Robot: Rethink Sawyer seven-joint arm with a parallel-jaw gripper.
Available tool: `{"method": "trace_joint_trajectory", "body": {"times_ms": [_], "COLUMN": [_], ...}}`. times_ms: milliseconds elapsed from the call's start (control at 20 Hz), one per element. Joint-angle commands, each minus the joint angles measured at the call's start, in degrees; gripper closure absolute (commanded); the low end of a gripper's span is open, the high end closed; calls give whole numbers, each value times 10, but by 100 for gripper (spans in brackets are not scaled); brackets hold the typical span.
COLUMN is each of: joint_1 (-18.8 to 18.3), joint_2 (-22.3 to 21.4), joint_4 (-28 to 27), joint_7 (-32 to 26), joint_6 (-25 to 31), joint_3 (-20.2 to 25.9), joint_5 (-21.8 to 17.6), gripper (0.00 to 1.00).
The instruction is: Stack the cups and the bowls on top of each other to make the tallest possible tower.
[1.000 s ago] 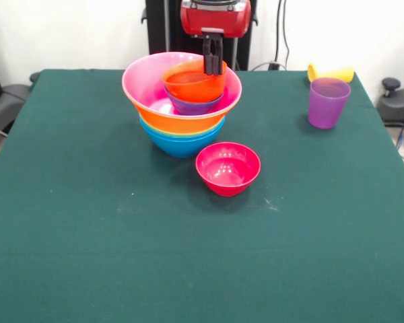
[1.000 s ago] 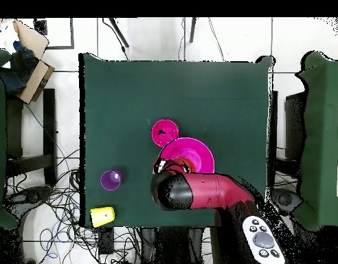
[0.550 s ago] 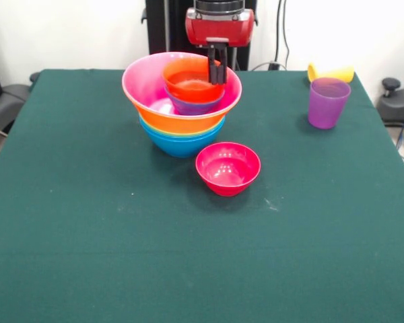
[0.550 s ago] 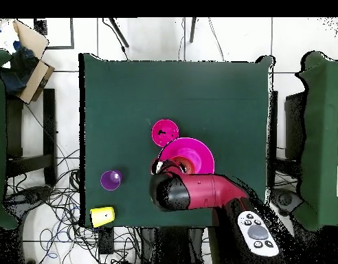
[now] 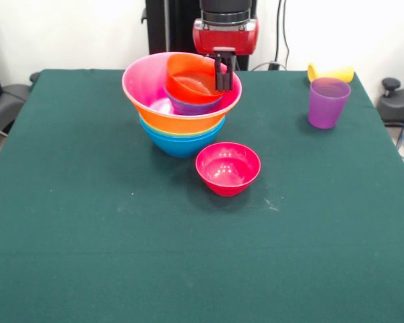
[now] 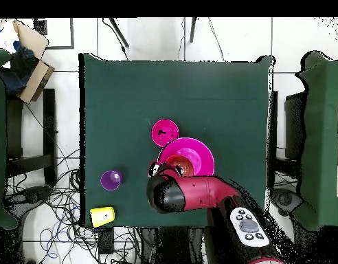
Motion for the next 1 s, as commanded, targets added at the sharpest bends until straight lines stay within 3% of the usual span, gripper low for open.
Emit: {"method": "trace_joint_trajectory", "body": {"times_ms": [50,350,700,800,1000], "joint_1": [7,-29,-34,-29,-12], "joint_2": [-8,-135,-265,-286,-288], "joint_4": [22,66,75,70,48], "joint_7": [25,-12,-67,-72,-56], "joint_6": [16,119,255,287,309], "joint_3": [12,65,88,88,86], "joint_5": [-22,35,119,135,134], "gripper": [100,100,100,100,100]}}
